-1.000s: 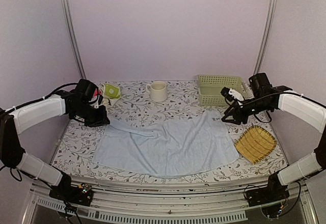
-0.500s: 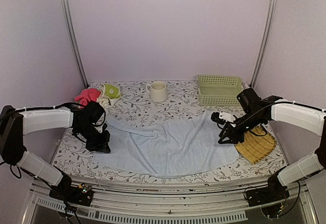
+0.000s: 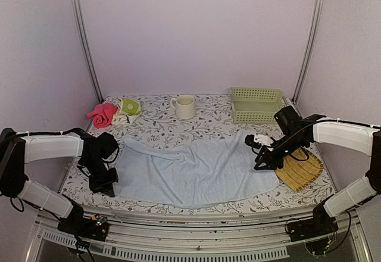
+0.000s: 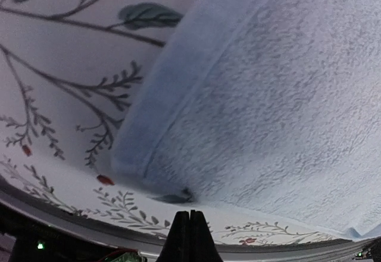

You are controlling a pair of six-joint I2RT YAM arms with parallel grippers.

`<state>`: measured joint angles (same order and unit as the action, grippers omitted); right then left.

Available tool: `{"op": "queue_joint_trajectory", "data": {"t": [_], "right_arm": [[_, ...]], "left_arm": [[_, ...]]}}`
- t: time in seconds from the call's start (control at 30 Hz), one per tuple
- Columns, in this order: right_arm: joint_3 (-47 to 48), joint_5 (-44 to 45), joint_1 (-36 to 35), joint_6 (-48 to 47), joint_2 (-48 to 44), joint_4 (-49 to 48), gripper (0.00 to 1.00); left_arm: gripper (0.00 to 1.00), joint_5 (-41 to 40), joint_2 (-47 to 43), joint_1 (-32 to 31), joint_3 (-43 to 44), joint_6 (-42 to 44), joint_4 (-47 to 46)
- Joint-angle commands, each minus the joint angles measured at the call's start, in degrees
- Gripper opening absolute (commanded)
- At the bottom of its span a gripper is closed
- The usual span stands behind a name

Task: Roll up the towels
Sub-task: Smooth out the towel at the center of the board.

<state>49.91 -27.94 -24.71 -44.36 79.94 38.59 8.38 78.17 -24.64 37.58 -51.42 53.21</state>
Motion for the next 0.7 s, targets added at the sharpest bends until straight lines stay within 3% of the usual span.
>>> {"op": "queue_joint_trajectory", "data": {"t": [0.0,0.1,0.23,0.3,0.33,0.47,0.6,0.67], "right_arm": [[0.87,-0.66,-0.25,-0.89,1.72,-1.36,0.35],[2.45,-1.26,-0.25,-0.45,2.42,-0.85,0.35],[5.05,-2.0,-0.27,1.35,3.27,-0.78,0.35],[6.71,-1.89,-0.19,2.51,4.45,-0.79,0.35],[7.44,-1.8,-0.09,2.89,5.08,-0.87,0.36],[10.57,-0.79,1.72,5.4,8.4,-1.53,0.36],[13.78,4.33,5.13,10.08,13.21,-4.89,0.39],[15.93,4.58,6.71,11.87,15.58,-5.4,0.39]], "left_arm": [[0.0,-4.39,-6.91,-0.64,3.61,-5.82,14.6],[0.0,-3.47,-10.91,-0.31,9.42,-4.51,14.46],[0.01,-2.42,-9.86,2.07,18.02,7.2,4.73],[0.24,-3.08,-7.54,4.43,18.84,11.22,-1.5],[0.31,-1.52,-6.26,6.5,18.16,12.74,-5.78],[0.32,10.07,1.42,15.81,14.45,15.12,-22.6],[0.35,12.09,10.17,16.69,16.71,17.95,-32.06],[0.28,13.09,13.45,16.73,18.39,18.41,-35.1]]}}
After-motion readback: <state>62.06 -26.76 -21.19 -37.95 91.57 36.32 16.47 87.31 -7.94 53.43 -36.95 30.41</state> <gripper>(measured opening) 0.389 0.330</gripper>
